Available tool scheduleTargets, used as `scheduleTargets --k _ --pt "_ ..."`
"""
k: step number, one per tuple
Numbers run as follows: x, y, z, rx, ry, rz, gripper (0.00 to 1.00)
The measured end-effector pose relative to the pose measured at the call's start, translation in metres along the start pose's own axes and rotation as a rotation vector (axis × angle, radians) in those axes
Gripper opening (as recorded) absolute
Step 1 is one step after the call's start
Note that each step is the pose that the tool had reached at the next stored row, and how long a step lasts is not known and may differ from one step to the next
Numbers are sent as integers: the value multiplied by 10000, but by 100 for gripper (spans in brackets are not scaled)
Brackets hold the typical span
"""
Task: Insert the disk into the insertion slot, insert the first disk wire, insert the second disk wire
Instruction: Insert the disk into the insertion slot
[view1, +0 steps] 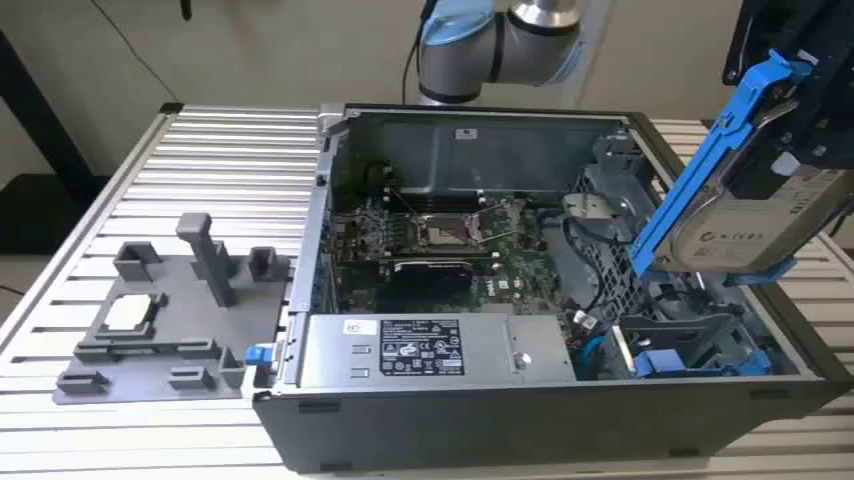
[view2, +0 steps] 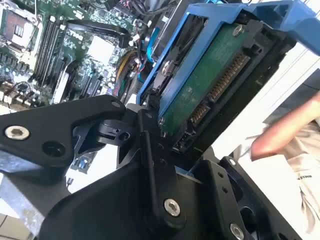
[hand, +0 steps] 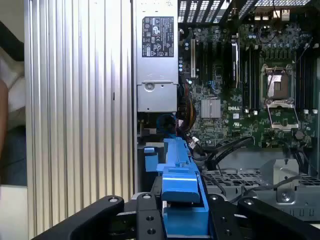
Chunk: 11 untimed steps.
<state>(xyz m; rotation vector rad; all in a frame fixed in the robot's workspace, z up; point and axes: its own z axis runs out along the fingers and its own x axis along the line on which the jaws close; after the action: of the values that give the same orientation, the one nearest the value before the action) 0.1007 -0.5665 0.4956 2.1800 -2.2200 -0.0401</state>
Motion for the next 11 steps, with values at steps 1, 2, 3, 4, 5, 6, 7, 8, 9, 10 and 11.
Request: scheduleTargets --k 1,2,3,4,5,6,7,8,9,10,11 --pt "0 0 0 0 0 0 33" --pt "0 0 0 0 9 1 33" --pt "0 0 0 0 30 1 33" --pt "0 0 0 0 33 1 33" --pt "0 0 0 0 37 2 33" --pt "0 0 0 0 40 1 33" --pt "0 0 0 0 42 2 33" --pt "0 0 2 0 42 2 33" --pt "0 0 7 0 41 2 33" --pt "0 -1 14 0 42 2 33" --pt "0 -1 22 0 42 2 33"
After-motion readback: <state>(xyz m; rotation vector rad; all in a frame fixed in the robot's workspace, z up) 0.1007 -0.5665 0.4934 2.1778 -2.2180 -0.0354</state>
